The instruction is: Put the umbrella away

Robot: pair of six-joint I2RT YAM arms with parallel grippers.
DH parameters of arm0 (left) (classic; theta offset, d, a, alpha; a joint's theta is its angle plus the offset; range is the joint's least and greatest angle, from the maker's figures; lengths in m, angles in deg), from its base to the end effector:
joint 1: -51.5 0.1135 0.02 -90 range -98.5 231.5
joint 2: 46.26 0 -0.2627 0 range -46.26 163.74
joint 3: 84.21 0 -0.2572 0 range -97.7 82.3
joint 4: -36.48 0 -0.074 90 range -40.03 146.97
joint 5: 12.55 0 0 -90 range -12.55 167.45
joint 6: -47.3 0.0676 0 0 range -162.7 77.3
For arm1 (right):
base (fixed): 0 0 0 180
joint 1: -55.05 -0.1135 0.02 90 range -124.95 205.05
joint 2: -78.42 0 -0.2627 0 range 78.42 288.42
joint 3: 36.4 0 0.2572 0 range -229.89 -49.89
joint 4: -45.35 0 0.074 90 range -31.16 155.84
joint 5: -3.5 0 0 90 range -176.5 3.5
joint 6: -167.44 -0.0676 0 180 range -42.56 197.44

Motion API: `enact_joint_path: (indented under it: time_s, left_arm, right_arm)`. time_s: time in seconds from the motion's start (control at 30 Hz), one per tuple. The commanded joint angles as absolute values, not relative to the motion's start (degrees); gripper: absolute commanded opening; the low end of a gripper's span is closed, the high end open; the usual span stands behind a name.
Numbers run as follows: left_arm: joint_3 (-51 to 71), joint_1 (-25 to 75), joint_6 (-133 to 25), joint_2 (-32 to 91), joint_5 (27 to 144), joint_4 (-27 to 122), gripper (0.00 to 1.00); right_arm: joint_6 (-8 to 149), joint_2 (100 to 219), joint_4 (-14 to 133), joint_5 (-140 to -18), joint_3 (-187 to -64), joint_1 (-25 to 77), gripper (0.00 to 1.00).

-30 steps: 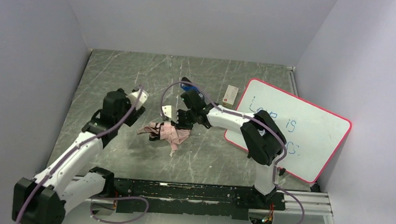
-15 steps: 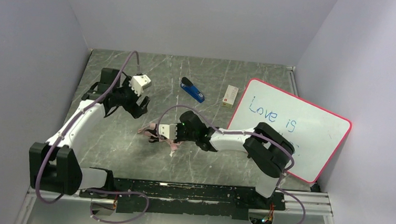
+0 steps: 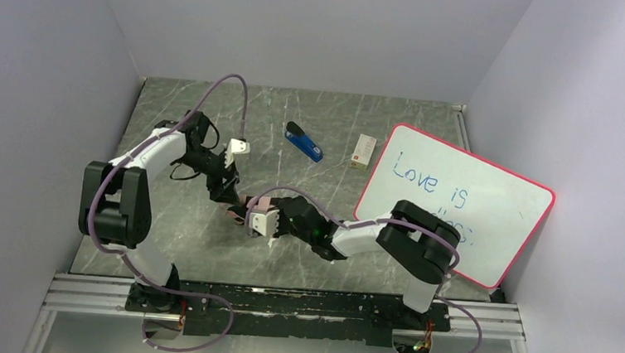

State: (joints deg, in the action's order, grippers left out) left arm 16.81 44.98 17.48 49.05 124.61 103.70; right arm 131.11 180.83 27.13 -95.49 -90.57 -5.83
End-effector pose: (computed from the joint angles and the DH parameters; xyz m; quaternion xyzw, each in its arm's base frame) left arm 0.2970 -0.0838 0.1836 0.5218 0.7520 -0.3331 0.2263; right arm 0.1891 0.3178 0.1078 -0.7052 0.4997 -0.0364 0.5016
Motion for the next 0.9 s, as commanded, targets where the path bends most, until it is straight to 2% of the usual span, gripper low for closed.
enact_joint_path:
  time_s: [0.0, 0.2, 0.4, 0.7, 0.87]
  left_arm:
    - [14.6, 44.1, 28.1, 48.5, 131.8, 106.0, 0.86]
    - [18.5, 37.1, 24.0, 47.1, 123.5, 95.0, 0.91]
    - [16.7, 35.4, 25.8, 52.1, 123.3, 97.1, 0.93]
    - [18.1, 34.8, 26.8, 57.0, 120.9, 96.6, 0.91]
    - [18.0, 33.4, 24.7, 58.8, 120.1, 95.0, 0.85]
  right_arm:
    - [130.1, 184.3, 37.3, -97.8, -86.9, -6.3, 0.05]
    - [130.3, 184.5, 37.1, -98.1, -87.1, -6.7, 0.05]
    - [130.3, 184.7, 37.6, -98.1, -87.6, -6.9, 0.05]
    - [130.0, 184.4, 37.8, -98.6, -87.4, -7.1, 0.05]
    - [129.6, 184.4, 37.4, -98.9, -87.0, -7.2, 0.05]
